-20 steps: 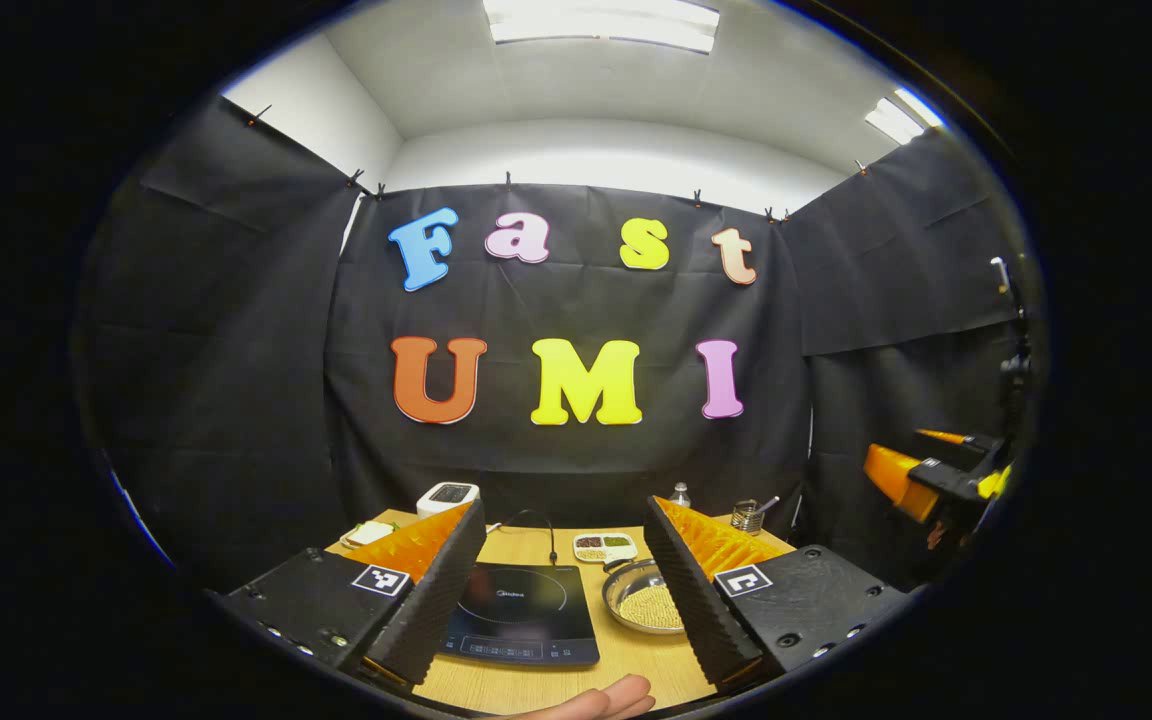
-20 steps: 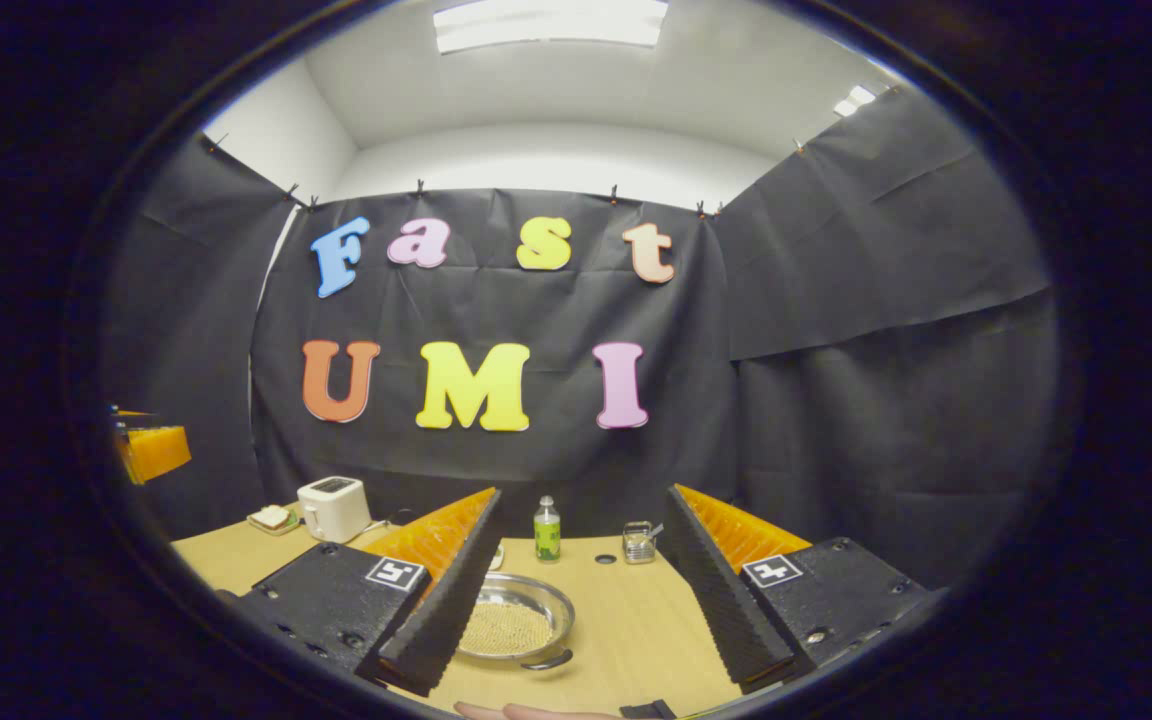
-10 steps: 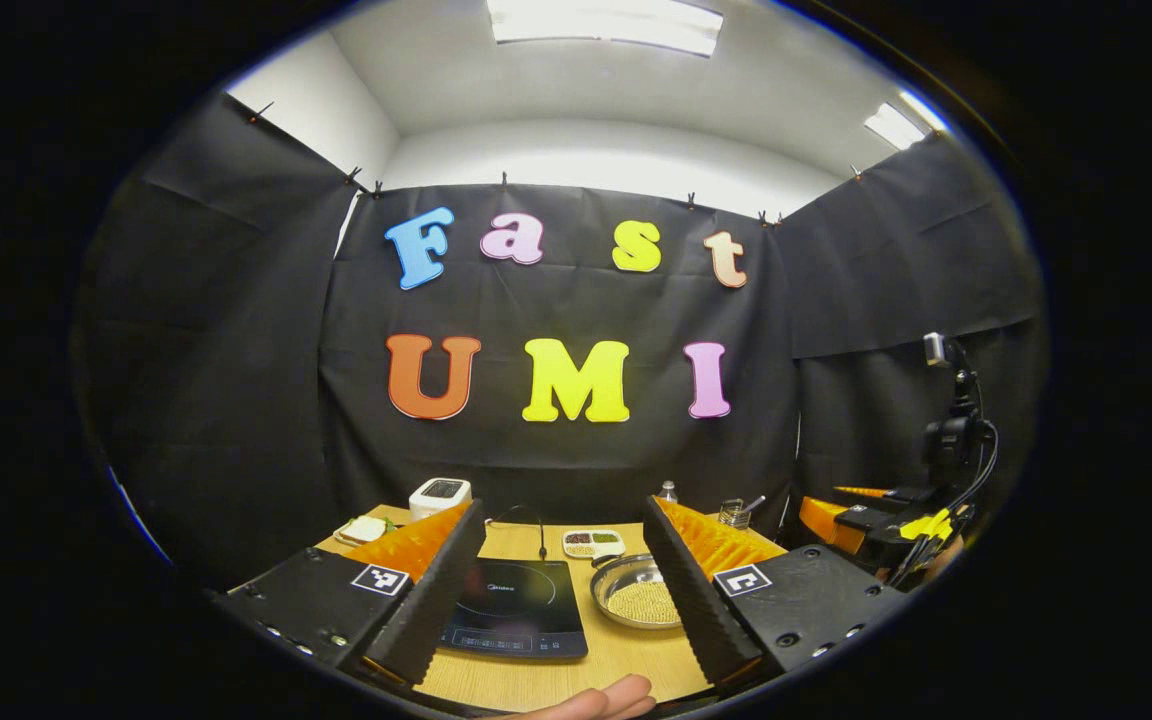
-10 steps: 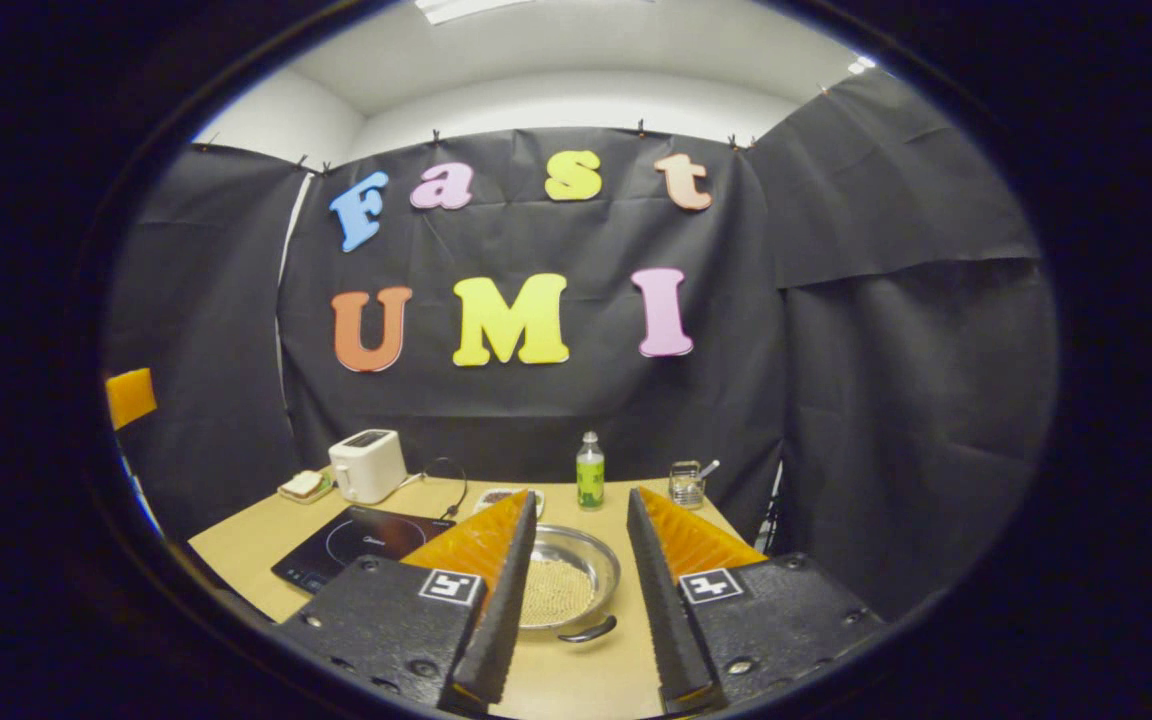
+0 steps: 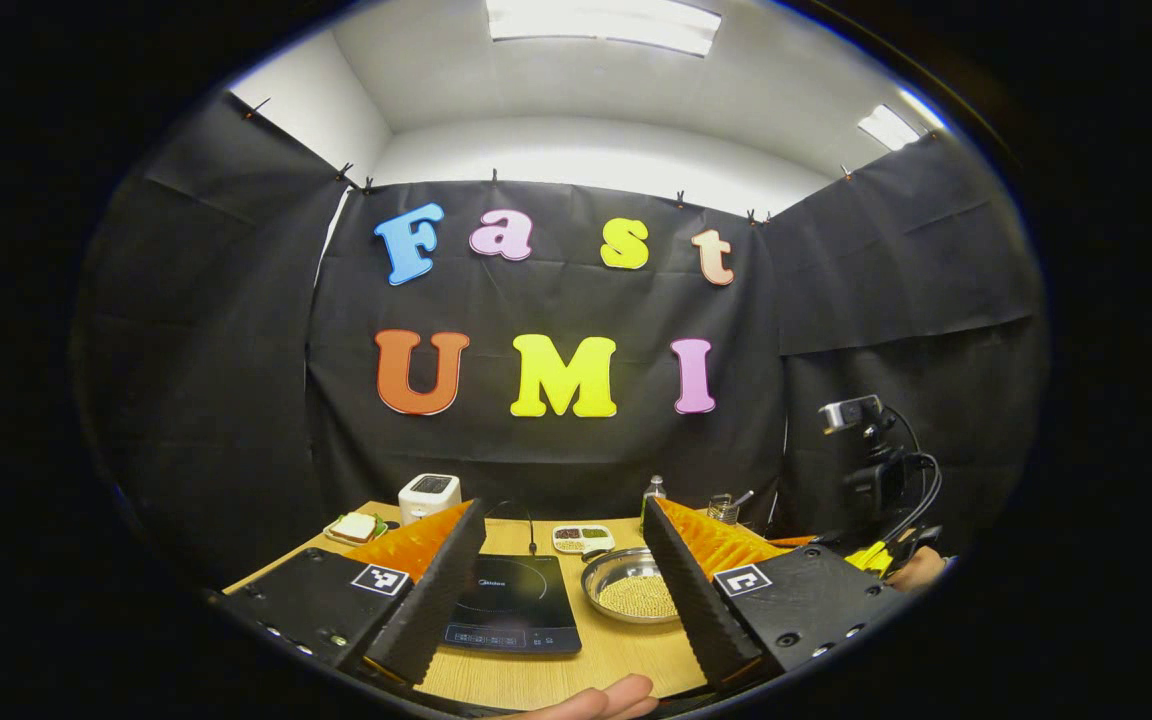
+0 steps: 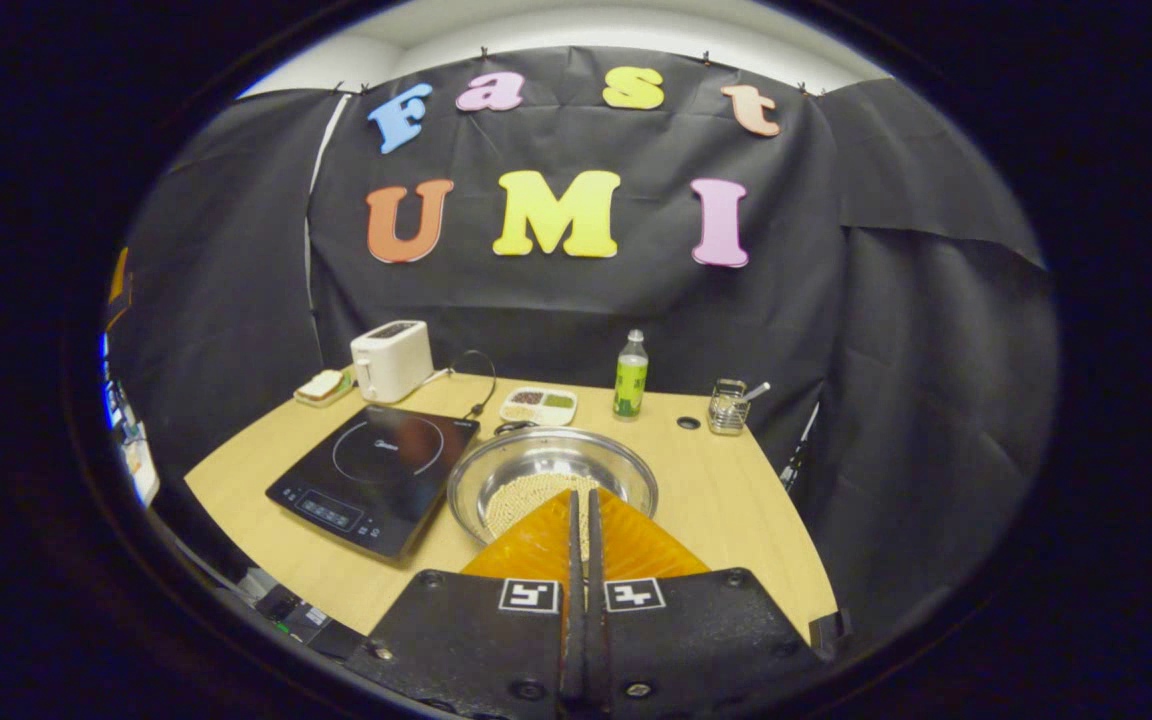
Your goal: First push the handle of the pot to place it horizontally, then grasp the pot with both hands and set it on the induction cooktop.
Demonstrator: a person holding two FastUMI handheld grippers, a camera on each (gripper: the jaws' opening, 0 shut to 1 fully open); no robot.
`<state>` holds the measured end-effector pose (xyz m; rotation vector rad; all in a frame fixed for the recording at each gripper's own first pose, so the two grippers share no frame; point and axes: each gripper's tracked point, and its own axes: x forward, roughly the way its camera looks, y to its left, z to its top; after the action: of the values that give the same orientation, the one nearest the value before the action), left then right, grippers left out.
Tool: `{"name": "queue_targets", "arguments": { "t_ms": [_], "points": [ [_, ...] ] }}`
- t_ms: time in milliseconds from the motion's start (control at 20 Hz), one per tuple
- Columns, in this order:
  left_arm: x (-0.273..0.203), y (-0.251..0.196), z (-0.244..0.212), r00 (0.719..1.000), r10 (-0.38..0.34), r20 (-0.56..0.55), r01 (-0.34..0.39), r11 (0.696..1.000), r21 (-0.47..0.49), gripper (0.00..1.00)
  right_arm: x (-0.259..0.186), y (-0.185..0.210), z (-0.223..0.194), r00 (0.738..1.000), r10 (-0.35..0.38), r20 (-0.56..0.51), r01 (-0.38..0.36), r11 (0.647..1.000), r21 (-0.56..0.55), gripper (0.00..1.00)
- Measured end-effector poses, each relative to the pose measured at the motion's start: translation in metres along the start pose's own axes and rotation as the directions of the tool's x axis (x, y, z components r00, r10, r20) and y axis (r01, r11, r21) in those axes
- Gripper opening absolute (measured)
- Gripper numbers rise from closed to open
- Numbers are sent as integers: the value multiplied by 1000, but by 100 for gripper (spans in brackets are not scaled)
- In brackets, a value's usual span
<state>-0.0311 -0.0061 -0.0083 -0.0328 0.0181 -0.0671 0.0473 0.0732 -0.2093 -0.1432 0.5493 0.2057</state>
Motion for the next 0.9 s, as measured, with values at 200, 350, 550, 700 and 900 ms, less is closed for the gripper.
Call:
{"name": "queue_targets", "arguments": {
  "t_ms": [200, 350, 550, 700, 900],
  "points": [
    [0, 4, -6, 1000, 1, -14, -1, 1000, -6, 95, 28, 6, -47, 986, 9, -167, -7, 1000, 10, 4],
    [1, 7, -13, 1000, 6, -24, -6, 1000, 6, 95, 51, 4, -69, 971, 14, -238, -8, 1000, 26, 4],
    [2, 11, -21, 999, 11, -38, -11, 1000, 14, 95, 72, 9, -98, 939, 61, -338, -38, 997, 73, 4],
    [4, 16, -25, 999, 21, -43, -20, 999, 24, 95, 85, 12, -121, 910, 89, -404, -50, 993, 105, 4],
    [4, 15, -27, 999, 13, -44, -13, 1000, 5, 95, 96, 9, -137, 885, 104, -454, -41, 988, 146, 1]
  ]
}}
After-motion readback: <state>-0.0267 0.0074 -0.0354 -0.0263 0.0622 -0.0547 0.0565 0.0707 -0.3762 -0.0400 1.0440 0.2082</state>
